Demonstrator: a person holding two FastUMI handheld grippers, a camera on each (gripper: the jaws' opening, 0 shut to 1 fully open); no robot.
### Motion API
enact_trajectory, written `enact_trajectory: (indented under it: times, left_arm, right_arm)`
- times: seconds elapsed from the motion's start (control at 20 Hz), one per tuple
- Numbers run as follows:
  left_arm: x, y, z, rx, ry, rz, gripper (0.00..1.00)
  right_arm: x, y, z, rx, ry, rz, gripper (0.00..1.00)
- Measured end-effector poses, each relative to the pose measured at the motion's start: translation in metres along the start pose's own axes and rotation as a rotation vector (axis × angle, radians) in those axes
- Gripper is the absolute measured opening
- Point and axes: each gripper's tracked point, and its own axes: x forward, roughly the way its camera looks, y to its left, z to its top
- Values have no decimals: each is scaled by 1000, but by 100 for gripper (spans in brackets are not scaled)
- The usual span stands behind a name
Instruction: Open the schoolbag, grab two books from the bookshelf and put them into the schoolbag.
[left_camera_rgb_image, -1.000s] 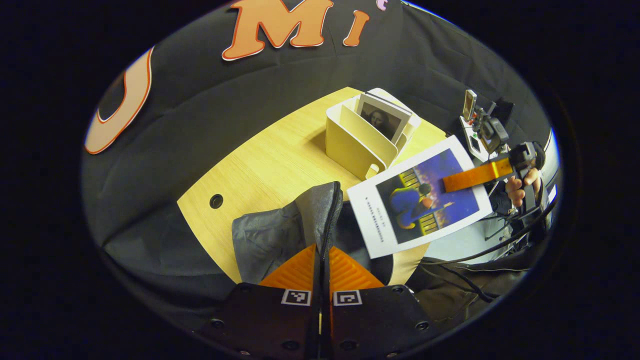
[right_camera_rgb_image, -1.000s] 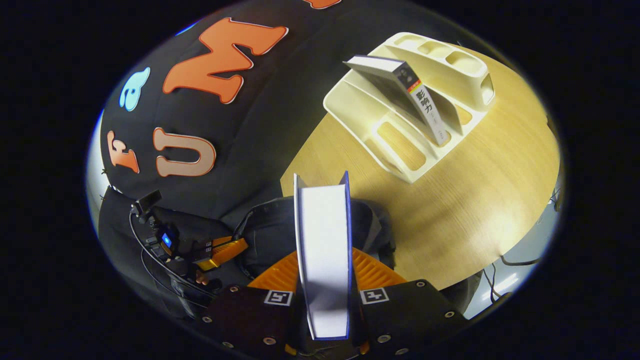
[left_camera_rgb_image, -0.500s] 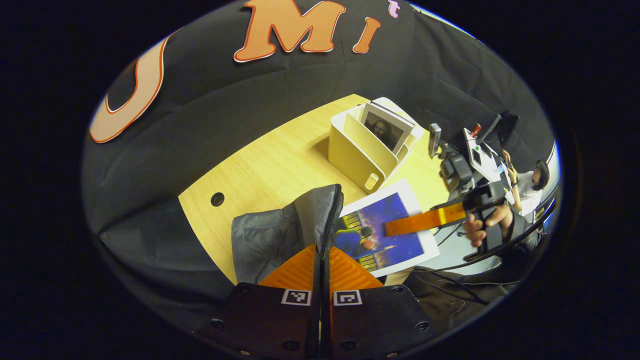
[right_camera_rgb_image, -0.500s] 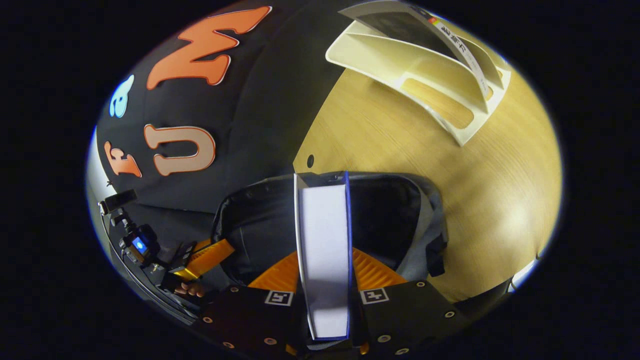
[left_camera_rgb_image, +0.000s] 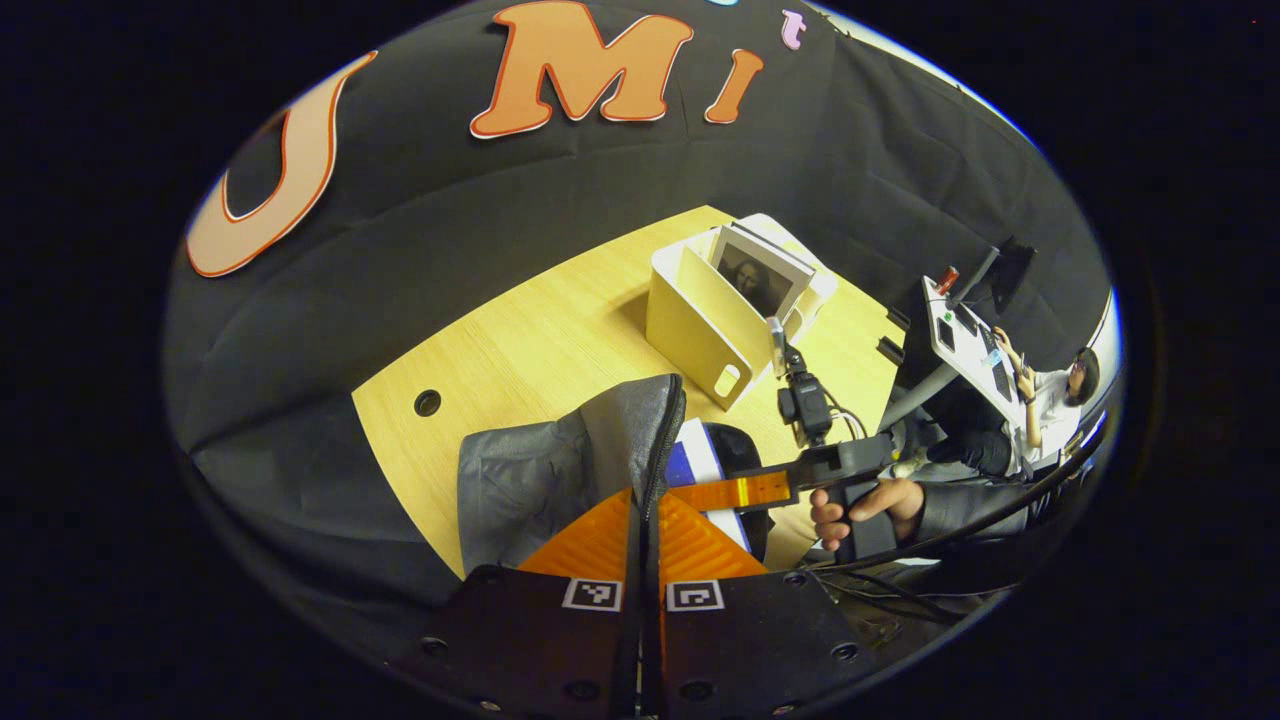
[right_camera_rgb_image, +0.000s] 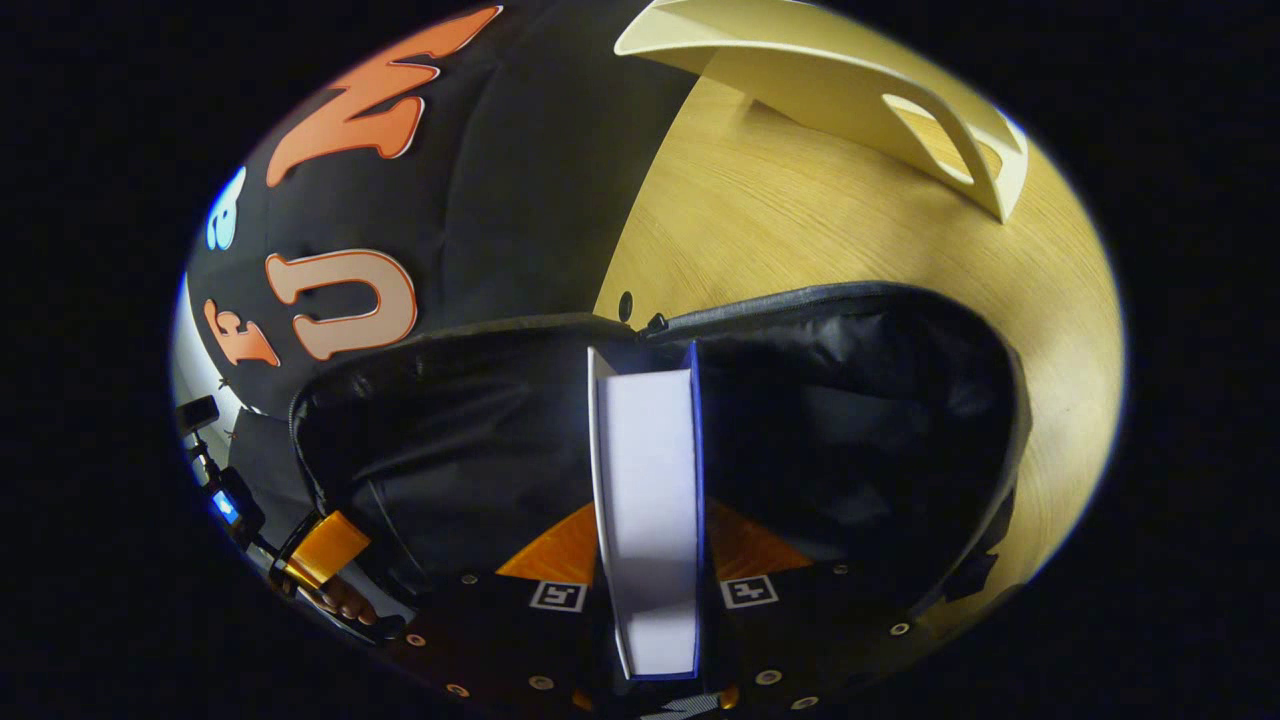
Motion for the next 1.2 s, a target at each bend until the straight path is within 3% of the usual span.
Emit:
enact_trajectory:
  times: [0.05, 0.2, 0.25, 0.3, 0.35, 0.4, 0.5, 0.9, 1.2]
  left_arm:
    - [-1, 0, -3, -3, -2, 0, 2]
    - [1, 1, -7, -42, -4, 4, 2]
    - [2, 1, -7, -52, -5, 3, 2]
    - [2, 2, -7, -57, -9, 7, 2]
    - [3, 3, -6, -55, -10, 17, 2]
    - [4, 6, -6, -52, -10, 30, 2]
    - [5, 5, -9, -44, -8, 45, 2]
    - [17, 0, -15, -83, -24, 62, 2]
    - [30, 0, -17, -125, -18, 89, 2]
  right_arm:
    - [5, -1, -1, -1, 2, -8, 34]
    - [7, -3, -9, -57, 21, -63, 40]
    - [4, -3, -13, -75, 39, -77, 26]
    - [-1, -6, -17, -94, 54, -105, 41]
    - [-7, -14, -19, -124, 73, -144, 82]
    - [-19, -21, -21, -152, 93, -187, 83]
    - [-38, -35, -20, -211, 115, -275, 97]
    - [-124, -39, 21, -397, 114, -449, 98]
    - [-189, -33, 82, -508, 109, -561, 99]
